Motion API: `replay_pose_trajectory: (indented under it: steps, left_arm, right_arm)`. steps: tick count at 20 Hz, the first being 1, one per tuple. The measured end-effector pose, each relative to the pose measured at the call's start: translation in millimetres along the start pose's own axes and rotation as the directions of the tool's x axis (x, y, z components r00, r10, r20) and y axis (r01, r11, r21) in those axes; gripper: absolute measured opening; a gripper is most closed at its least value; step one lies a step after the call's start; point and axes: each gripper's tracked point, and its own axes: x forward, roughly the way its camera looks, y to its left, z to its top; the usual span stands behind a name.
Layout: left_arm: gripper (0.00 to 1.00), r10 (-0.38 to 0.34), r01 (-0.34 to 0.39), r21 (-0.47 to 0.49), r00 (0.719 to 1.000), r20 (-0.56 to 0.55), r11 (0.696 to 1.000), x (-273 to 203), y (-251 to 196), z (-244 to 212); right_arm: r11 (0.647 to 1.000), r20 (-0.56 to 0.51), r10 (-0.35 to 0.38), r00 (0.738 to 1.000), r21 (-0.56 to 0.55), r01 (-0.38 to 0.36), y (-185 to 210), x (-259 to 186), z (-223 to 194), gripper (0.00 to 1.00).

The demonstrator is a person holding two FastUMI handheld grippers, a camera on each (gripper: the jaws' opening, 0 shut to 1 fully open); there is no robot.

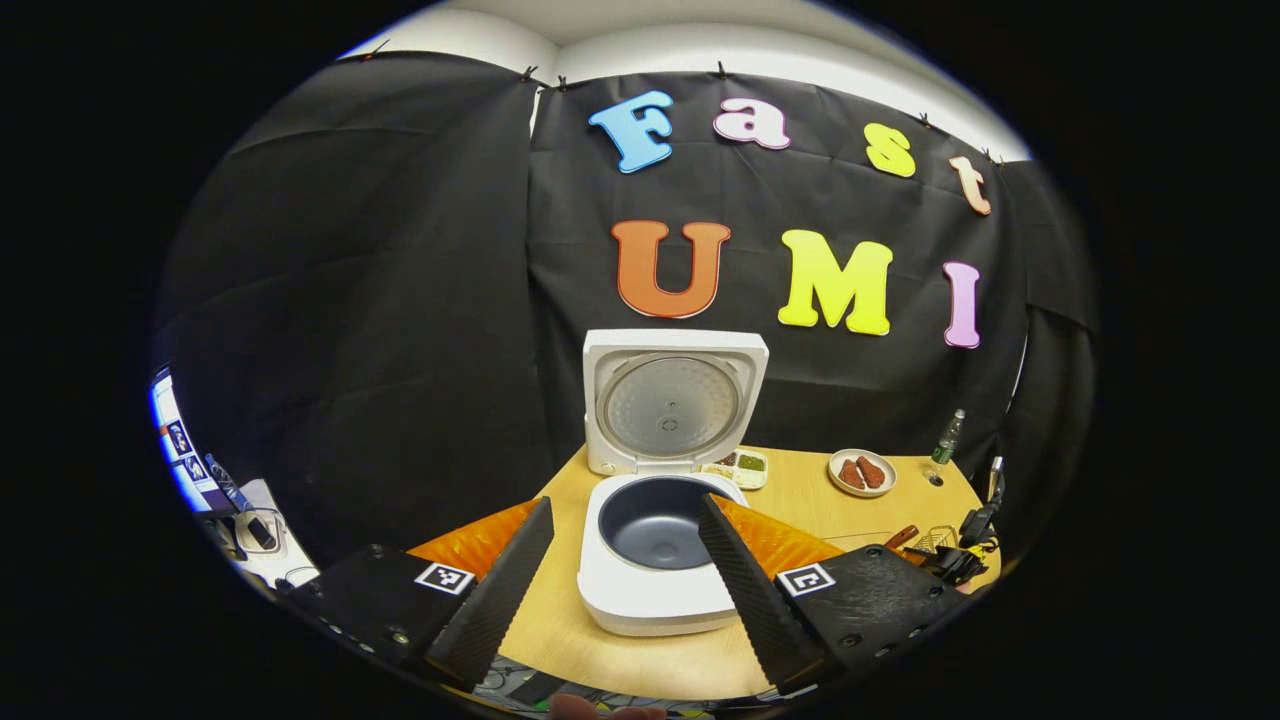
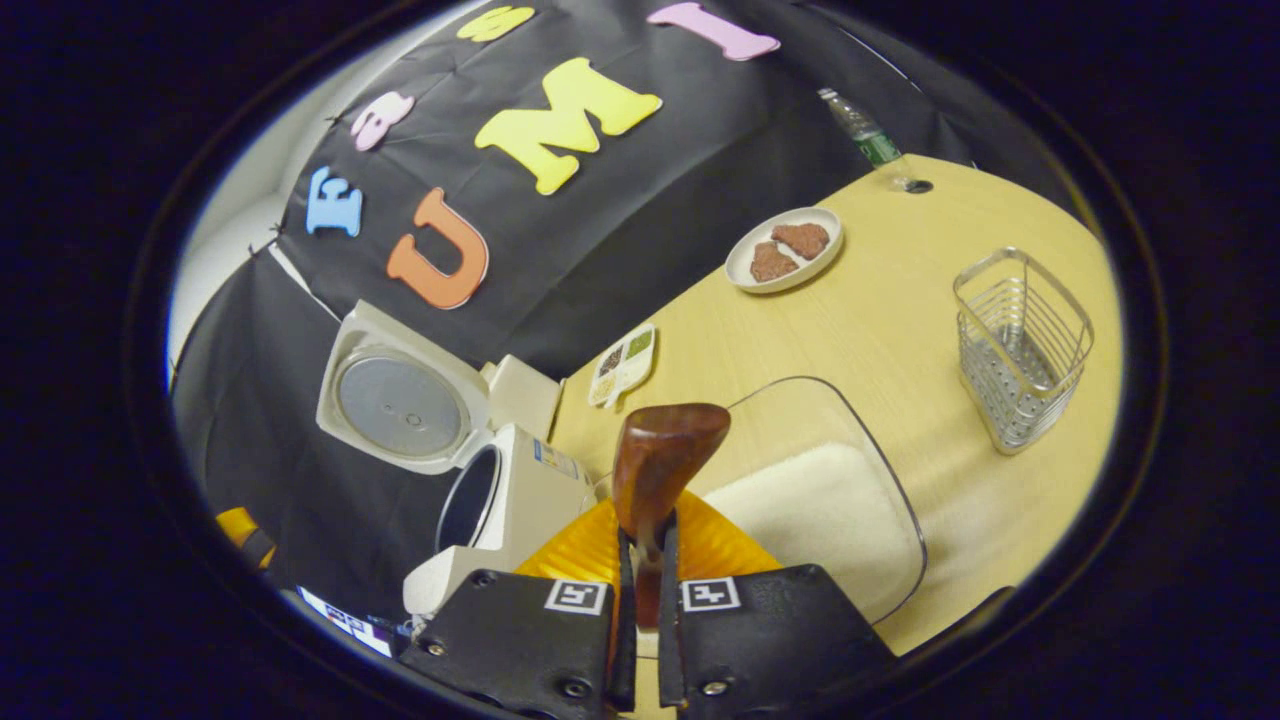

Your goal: Close the left gripper, press the button to open the rice cooker; take a wooden spoon from the chopstick holder with the right hand, scoop a spoonful of rice and pour it into the rice cooker, then put the wooden spoon back into the chopstick holder.

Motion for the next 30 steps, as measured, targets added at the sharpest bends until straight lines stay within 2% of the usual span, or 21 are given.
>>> replay_pose_trajectory:
  steps: [5, 7, 11, 15, 19, 23, 27, 30]
  left_arm:
    - [0.94, -0.019, 0.019, 0.016, 1.000, 0.006, 1.000, -2, -20, 4]
    - [0.94, -0.021, 0.021, 0.019, 1.000, 0.008, 1.000, -4, -26, 5]
    - [0.94, -0.035, 0.035, 0.018, 0.999, 0.015, 0.999, -5, -38, 7]
    - [0.95, -0.056, 0.056, 0.006, 0.998, 0.026, 0.998, -5, -46, 9]
    - [0.94, -0.066, 0.066, -0.002, 0.997, 0.045, 0.998, -2, -42, 11]
    - [0.95, -0.091, 0.091, -0.003, 0.993, 0.069, 0.996, -4, -33, 16]
    - [0.94, -0.099, 0.101, -0.008, 0.988, 0.121, 0.995, -3, -13, 23]
    - [0.94, -0.106, 0.109, -0.008, 0.983, 0.150, 0.994, -2, 5, 21]
  right_arm:
    - [0.987, 0.003, 0.026, 1.000, 0.159, -0.026, -18, -5, 7, 0.14]
    - [0.984, 0.022, 0.030, 0.999, 0.174, -0.033, -24, -12, 17, 0.14]
    - [0.959, 0.085, 0.040, 0.996, 0.275, -0.062, -37, -35, 51, 0.14]
    - [0.947, 0.157, 0.031, 0.987, 0.313, -0.079, -42, -59, 85, 0.14]
    - [0.932, 0.216, 0.065, 0.974, 0.334, -0.137, -13, -74, 117, 0.13]
    - [0.928, 0.259, 0.115, 0.959, 0.316, -0.196, 38, -80, 141, 0.13]
    - [0.930, 0.249, 0.178, 0.952, 0.275, -0.246, 101, -64, 149, 0.13]
    - [0.939, 0.219, 0.209, 0.953, 0.227, -0.258, 149, -36, 139, 0.13]
